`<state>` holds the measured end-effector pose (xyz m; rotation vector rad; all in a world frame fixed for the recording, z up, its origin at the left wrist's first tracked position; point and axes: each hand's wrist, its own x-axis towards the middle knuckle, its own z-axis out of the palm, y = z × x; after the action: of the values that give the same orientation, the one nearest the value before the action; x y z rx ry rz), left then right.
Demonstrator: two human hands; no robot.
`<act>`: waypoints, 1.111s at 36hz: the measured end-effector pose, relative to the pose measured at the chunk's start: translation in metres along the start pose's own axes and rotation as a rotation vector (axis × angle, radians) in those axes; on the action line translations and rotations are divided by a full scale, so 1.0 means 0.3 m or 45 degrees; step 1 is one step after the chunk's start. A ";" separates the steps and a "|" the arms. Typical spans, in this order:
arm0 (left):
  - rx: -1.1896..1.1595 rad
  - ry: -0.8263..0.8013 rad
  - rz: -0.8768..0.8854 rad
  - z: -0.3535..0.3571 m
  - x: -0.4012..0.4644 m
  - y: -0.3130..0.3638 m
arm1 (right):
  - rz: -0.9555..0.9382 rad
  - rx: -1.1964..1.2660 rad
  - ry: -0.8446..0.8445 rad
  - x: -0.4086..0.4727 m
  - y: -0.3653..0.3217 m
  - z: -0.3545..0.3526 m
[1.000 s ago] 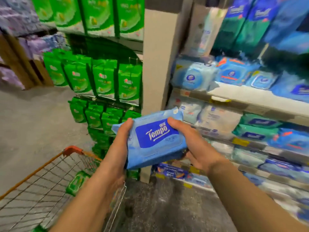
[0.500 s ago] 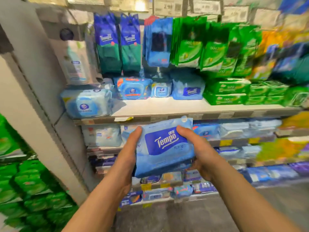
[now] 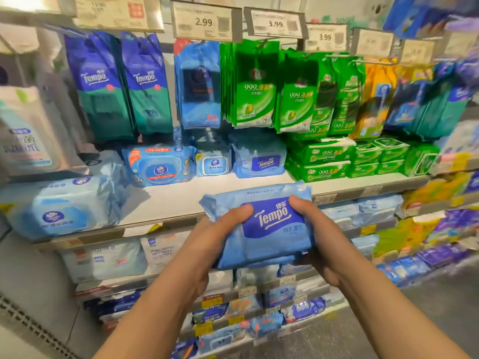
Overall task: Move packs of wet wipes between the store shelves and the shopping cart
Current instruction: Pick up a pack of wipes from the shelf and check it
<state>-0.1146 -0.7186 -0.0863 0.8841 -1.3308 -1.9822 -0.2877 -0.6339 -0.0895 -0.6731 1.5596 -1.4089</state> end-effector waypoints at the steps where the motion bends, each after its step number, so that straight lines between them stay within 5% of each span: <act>1: 0.016 -0.028 0.008 -0.002 0.025 0.009 | -0.010 -0.006 0.016 0.024 -0.012 -0.002; 17: 0.155 -0.239 0.265 -0.024 0.436 0.094 | -0.164 0.159 0.178 0.288 -0.109 -0.046; 25: 0.267 -0.144 0.418 0.026 0.510 0.088 | -0.288 0.269 0.123 0.398 -0.093 -0.119; 34: 0.234 0.054 0.378 0.102 0.603 0.041 | -0.459 -0.029 0.022 0.531 -0.089 -0.238; 40: 0.282 0.124 0.428 0.148 0.637 -0.027 | -0.508 0.043 -0.188 0.606 -0.087 -0.330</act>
<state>-0.2665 -0.8383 -0.1199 0.7841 -1.5488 -1.5404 -0.4603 -0.7479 -0.1168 -1.0866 1.3294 -1.6272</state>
